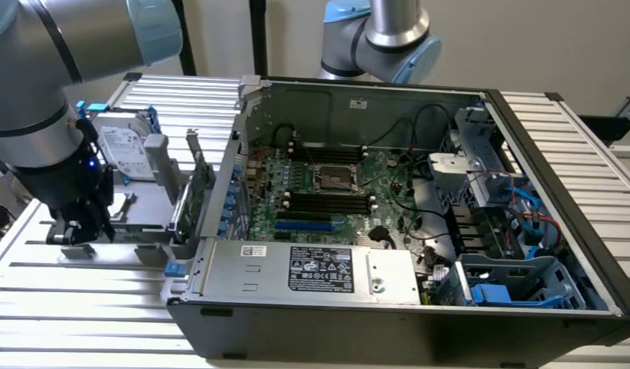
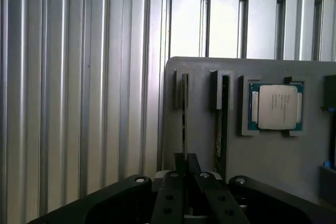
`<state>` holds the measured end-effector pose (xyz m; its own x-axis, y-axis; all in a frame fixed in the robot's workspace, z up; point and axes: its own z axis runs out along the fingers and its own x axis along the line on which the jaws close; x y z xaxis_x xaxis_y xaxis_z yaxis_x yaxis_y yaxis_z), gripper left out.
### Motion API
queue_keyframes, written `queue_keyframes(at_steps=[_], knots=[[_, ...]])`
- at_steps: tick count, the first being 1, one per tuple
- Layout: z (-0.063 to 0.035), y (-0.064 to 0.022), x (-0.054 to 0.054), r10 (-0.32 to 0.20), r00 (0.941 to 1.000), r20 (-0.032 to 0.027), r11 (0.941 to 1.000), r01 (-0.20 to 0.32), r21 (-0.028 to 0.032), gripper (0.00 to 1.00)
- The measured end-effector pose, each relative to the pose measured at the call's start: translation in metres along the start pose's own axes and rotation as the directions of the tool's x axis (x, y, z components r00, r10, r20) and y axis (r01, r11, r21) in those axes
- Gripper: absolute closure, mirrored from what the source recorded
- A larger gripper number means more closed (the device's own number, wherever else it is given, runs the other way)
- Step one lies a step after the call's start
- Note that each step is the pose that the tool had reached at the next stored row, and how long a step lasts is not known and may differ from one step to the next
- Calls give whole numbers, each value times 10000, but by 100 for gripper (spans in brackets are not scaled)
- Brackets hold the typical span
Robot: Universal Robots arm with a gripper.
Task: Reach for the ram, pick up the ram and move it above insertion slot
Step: 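Pick up the ram and move it above insertion slot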
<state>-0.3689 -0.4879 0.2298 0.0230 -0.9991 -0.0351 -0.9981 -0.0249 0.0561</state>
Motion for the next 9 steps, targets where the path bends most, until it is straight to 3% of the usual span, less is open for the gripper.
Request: queue_keyframes(at_steps=[9], knots=[[-402,-144,-10,17,10000,3,10000,-17,-29,86]])
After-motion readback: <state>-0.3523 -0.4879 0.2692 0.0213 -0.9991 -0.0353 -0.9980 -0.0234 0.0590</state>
